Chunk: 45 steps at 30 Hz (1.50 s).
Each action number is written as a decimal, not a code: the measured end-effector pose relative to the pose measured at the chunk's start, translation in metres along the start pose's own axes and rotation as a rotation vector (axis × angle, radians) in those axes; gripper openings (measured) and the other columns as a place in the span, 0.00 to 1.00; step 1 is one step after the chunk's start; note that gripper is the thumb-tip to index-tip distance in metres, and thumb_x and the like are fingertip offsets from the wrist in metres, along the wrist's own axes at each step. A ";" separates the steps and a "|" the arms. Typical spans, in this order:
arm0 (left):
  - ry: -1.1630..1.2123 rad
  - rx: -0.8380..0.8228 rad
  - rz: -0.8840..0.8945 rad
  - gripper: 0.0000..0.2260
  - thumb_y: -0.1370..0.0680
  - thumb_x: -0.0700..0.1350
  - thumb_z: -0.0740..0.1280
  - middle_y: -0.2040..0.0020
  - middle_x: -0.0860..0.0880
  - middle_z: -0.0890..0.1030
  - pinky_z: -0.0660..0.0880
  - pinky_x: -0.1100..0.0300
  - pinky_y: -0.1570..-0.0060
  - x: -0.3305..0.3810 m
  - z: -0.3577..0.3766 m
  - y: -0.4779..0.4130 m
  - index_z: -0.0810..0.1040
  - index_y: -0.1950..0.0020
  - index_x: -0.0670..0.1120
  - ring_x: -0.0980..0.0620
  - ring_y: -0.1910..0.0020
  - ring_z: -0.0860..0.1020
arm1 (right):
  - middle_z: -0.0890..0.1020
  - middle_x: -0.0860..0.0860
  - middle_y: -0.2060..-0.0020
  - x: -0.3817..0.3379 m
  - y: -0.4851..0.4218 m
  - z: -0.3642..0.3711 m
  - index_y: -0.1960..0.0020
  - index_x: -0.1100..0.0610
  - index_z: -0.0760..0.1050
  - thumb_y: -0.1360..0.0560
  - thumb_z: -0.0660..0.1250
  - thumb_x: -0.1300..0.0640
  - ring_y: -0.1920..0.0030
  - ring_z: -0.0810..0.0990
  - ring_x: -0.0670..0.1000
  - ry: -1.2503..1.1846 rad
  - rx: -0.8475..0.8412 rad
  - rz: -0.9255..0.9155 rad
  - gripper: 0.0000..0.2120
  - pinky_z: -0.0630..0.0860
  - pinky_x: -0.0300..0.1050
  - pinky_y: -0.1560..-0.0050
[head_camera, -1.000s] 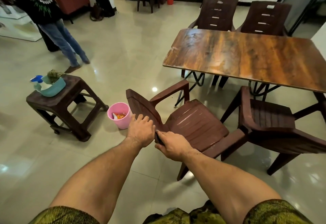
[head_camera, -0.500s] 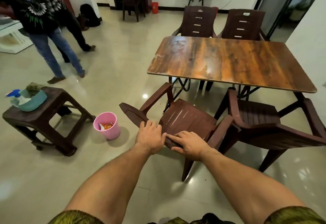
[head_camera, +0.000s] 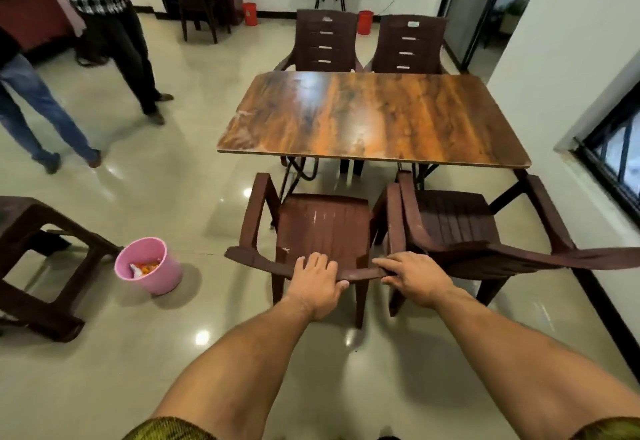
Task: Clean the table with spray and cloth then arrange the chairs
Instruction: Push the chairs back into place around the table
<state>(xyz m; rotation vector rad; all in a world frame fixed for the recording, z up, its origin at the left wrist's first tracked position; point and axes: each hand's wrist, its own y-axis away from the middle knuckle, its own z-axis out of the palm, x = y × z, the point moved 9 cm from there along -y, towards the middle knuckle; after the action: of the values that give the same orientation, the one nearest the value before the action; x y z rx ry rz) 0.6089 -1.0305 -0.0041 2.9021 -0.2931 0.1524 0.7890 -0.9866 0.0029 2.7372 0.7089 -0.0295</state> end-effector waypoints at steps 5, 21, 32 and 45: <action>0.064 -0.032 -0.028 0.18 0.16 0.55 0.54 0.31 0.44 0.70 0.60 0.42 0.28 0.055 -0.004 -0.030 0.69 0.31 0.46 0.43 0.30 0.65 | 0.65 0.45 0.24 0.067 0.008 -0.014 0.23 0.38 0.60 0.17 0.55 0.42 0.23 0.59 0.50 0.011 -0.012 0.090 0.23 0.55 0.52 0.24; -0.174 -0.177 -0.168 0.13 0.18 0.38 0.57 0.39 0.43 0.80 0.70 0.47 0.38 0.022 -0.009 -0.051 0.74 0.36 0.46 0.40 0.38 0.77 | 0.80 0.52 0.40 -0.009 -0.038 -0.004 0.31 0.49 0.71 0.20 0.55 0.57 0.40 0.77 0.57 0.105 0.068 -0.013 0.19 0.69 0.51 0.41; -0.223 -0.167 -0.130 0.11 0.18 0.38 0.58 0.42 0.43 0.82 0.71 0.49 0.43 -0.077 -0.021 -0.054 0.76 0.39 0.46 0.40 0.42 0.80 | 0.79 0.49 0.37 -0.082 -0.098 -0.009 0.29 0.45 0.68 0.20 0.56 0.57 0.39 0.77 0.55 0.077 0.036 -0.104 0.20 0.72 0.51 0.42; -0.169 -0.178 -0.029 0.11 0.20 0.38 0.60 0.42 0.42 0.82 0.77 0.47 0.42 -0.138 -0.022 -0.045 0.77 0.39 0.46 0.40 0.43 0.81 | 0.76 0.40 0.34 -0.072 -0.079 -0.020 0.30 0.41 0.73 0.21 0.58 0.63 0.25 0.62 0.46 -0.113 0.144 0.008 0.25 0.40 0.53 0.21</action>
<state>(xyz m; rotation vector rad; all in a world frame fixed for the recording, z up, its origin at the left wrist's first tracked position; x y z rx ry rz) 0.4820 -0.9574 -0.0096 2.7444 -0.2771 -0.1183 0.6872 -0.9484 0.0060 2.8471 0.6892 -0.2412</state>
